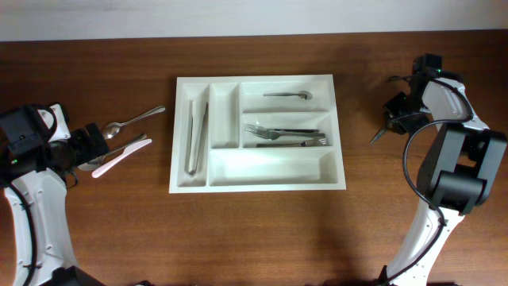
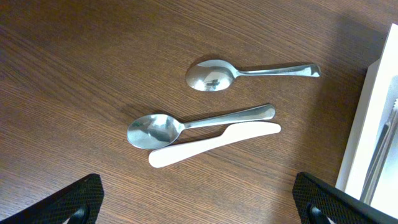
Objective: Pack container
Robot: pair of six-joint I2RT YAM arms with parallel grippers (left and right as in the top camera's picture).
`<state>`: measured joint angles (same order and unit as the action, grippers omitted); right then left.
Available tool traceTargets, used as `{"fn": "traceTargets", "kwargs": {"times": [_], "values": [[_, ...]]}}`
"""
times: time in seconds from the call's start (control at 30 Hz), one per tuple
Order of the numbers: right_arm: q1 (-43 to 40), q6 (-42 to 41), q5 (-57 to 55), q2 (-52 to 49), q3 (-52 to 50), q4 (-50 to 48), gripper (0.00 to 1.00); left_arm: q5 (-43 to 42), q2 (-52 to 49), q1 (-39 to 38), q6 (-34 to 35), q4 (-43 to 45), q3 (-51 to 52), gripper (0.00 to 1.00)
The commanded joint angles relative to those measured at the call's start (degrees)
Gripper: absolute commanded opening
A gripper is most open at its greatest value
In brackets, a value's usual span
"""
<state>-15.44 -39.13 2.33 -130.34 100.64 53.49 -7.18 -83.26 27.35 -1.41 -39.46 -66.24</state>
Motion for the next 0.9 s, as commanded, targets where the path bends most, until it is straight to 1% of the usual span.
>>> {"fn": "traceTargets", "kwargs": {"times": [0.0,0.2,0.57,0.63,0.7,0.73,0.87], "values": [[-0.07,-0.11,-4.37,-2.16,-0.26,0.79,0.29,-0.96,-0.31,0.2,0.57,0.15,-0.94,0.99],[-0.07,4.26,-6.38,-2.25,-0.26,1.99,0.28,-0.96,-0.31,0.2,0.57,0.13,-0.94,0.99],[-0.07,4.15,-6.84,-3.56,-0.26,3.28,0.28,-0.98,-0.31,0.2,0.57,0.13,-0.94,0.99],[-0.07,4.13,-6.43,-4.24,-0.26,3.54,0.25,-0.96,-0.31,0.2,0.57,0.13,-0.94,0.99],[-0.07,4.13,-5.99,-4.94,-0.26,4.0,0.16,-0.98,-0.31,0.2,0.57,0.13,-0.94,0.99],[-0.07,4.13,-5.81,-5.29,-0.26,4.17,0.14,-0.96,-0.31,0.2,0.57,0.13,-0.94,0.99],[-0.02,4.15,-5.6,-6.01,-0.26,4.35,0.11,-0.96,-0.31,0.2,0.57,0.13,-0.94,0.99]]}}
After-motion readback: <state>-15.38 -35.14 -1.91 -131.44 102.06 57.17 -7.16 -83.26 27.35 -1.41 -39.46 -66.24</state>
